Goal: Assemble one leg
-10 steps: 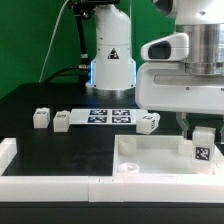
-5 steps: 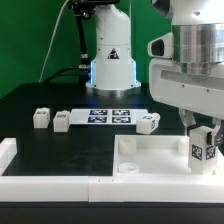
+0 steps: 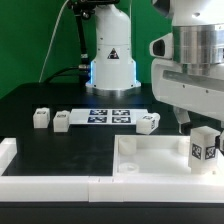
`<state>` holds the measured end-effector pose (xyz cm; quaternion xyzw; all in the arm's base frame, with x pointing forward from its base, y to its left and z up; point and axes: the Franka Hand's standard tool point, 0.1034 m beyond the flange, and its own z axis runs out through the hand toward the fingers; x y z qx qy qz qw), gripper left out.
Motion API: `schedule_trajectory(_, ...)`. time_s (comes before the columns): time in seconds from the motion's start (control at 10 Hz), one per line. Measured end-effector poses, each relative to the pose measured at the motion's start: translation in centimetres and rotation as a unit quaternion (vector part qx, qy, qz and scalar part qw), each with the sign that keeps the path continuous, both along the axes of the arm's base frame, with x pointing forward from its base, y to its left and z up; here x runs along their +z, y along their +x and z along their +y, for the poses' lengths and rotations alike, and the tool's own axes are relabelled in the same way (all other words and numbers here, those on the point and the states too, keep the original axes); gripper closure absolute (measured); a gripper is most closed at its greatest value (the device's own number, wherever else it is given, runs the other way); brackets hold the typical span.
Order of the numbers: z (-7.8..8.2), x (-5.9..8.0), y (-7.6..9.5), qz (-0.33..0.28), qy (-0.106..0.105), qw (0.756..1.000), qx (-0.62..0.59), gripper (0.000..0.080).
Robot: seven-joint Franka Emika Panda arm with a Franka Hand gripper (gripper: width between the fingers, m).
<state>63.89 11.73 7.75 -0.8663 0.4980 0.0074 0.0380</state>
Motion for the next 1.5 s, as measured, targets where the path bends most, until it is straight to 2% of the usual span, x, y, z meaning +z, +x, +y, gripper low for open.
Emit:
schedule_trajectory(0.1,0.18,0.0,-0.1,0.001,-0.001,1.0,0.02,0.016)
schedule_trajectory(0.2,0.25,-0.02,-0.17,-0.002,-0.009,0.995,0.095,0.016)
schedule_trajectory(0.4,0.19,-0.02,-0.16,-0.01,-0.012,0.978,0.209,0.0151)
schedule_trajectory(0.8,0.09,-0.02,-0.14,-0.02,-0.022,0.924,0.381,0.015)
schedule_trajectory(1.1,0.2,-0.01,-0.16,-0.025,-0.026,0.873,0.486,0.015)
schedule_trajectory(1.2,0.12,-0.02,-0.15,-0.026,-0.026,0.869,0.493,0.0153)
schedule_trajectory(1.3,0.13,-0.03,-0.16,-0.025,-0.025,0.871,0.49,0.0291)
schedule_trajectory(1.4,0.13,-0.03,-0.16,-0.025,-0.025,0.871,0.49,0.0291)
schedule_trajectory(1.5,0.13,-0.03,-0.16,-0.025,-0.025,0.873,0.486,0.0465)
